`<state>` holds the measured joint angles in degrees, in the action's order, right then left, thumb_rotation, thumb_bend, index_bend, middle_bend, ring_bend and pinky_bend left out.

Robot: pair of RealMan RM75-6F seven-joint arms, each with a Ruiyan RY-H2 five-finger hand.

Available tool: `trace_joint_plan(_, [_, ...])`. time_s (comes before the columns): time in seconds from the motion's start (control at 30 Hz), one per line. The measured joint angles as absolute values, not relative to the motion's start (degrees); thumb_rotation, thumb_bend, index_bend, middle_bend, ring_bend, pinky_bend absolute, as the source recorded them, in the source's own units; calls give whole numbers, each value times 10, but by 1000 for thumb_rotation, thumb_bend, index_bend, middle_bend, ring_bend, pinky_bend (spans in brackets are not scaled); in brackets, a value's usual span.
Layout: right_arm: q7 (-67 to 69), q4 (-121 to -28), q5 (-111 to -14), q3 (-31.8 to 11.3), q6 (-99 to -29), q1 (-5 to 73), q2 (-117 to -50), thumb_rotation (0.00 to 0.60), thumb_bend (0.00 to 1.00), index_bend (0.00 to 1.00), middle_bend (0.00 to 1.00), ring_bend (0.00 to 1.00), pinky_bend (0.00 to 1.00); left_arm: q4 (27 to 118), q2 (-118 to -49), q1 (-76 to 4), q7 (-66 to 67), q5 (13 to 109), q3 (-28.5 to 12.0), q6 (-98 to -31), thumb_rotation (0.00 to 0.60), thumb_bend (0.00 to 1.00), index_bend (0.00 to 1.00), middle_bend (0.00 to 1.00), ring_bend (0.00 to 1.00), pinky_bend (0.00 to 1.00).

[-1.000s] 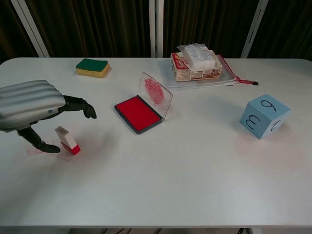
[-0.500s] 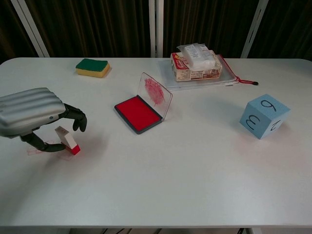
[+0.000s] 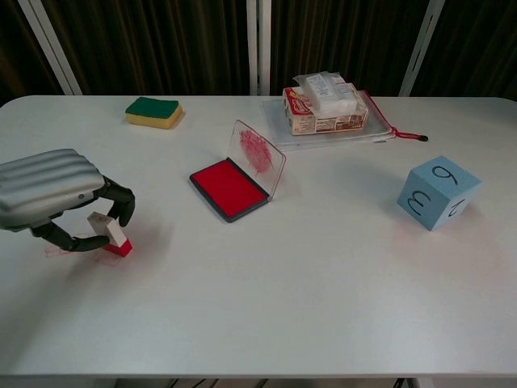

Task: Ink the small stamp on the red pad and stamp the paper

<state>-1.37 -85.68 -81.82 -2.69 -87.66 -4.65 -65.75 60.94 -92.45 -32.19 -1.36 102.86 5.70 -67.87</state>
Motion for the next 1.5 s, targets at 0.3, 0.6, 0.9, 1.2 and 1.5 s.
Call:
trace_joint_plan(0.3, [-8, -853, -819, -28, -875, -46, -658, 600, 172, 0, 0, 0, 0, 614, -925, -326, -27, 1019, 60, -676, 600, 342, 580, 590, 936, 973])
trace_joint_plan(0.6, [-9, -852, -820, -28, -876, -45, -658, 600, 172, 0, 0, 0, 0, 640, -909, -340, -53, 1006, 47, -675, 600, 370, 610, 622, 949, 990])
trace_joint_plan(0.9, [-23, -867, -828, -27, -880, -44, -654, 600, 175, 0, 0, 0, 0, 725, -861, -418, -95, 961, -8, -582, 600, 415, 635, 647, 964, 1000])
trace_joint_plan(1.2, [-34, -880, -831, -24, -888, -48, -648, 600, 175, 0, 0, 0, 0, 724, -873, -535, -134, 870, -79, -417, 600, 460, 636, 647, 967, 1000])
trace_joint_plan(1.5, [-34, -882, -826, -23, -892, -55, -646, 600, 174, 0, 0, 0, 0, 625, -958, -611, -139, 836, -99, -339, 600, 461, 651, 659, 969, 1000])
